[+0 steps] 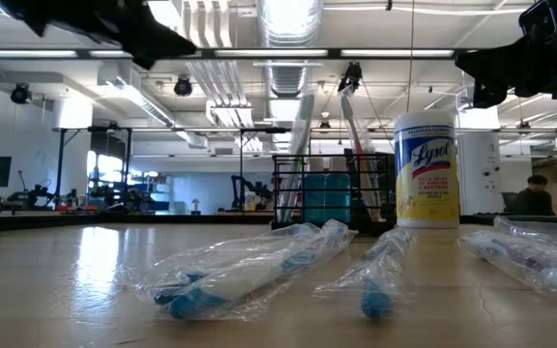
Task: Pick & Place toothbrushing station
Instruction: Put the right violet toothbrush into the wire organizer
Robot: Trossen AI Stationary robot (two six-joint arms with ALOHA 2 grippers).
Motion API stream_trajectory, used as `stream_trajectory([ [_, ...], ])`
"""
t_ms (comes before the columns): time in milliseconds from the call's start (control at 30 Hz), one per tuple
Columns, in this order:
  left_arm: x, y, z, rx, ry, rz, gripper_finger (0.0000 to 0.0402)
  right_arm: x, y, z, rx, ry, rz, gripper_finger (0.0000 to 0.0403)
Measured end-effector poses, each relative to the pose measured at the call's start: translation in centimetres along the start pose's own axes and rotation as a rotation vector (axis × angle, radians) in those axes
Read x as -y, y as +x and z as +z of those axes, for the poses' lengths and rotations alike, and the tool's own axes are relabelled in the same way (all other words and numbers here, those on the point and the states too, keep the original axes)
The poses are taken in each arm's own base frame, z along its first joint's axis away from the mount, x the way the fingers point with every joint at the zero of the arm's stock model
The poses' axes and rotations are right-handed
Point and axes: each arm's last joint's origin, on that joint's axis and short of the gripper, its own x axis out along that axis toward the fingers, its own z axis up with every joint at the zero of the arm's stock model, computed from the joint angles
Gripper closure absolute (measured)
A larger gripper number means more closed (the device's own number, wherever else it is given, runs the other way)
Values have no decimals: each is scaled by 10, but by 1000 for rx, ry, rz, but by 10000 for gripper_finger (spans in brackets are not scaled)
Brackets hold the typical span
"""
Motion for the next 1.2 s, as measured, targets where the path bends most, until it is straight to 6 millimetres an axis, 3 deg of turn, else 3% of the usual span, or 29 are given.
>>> stream_trajectory([
  [100,7,-23,-7,33,-1,26,393,0,0,0,0,0,0,394],
  [200,12,-32,-24,79,-25,13,395,0,0,0,0,0,0,394],
  [400,16,-28,-66,108,-64,81,397,0,0,0,2,4,0,394],
  [667,16,-30,-100,189,-95,144,399,0,0,0,2,-6,0,394],
  [867,14,-30,-107,139,-96,139,400,0,0,0,-1,16,1,394],
  [1200,13,-35,-117,210,-53,20,401,0,0,0,-3,58,1,394],
])
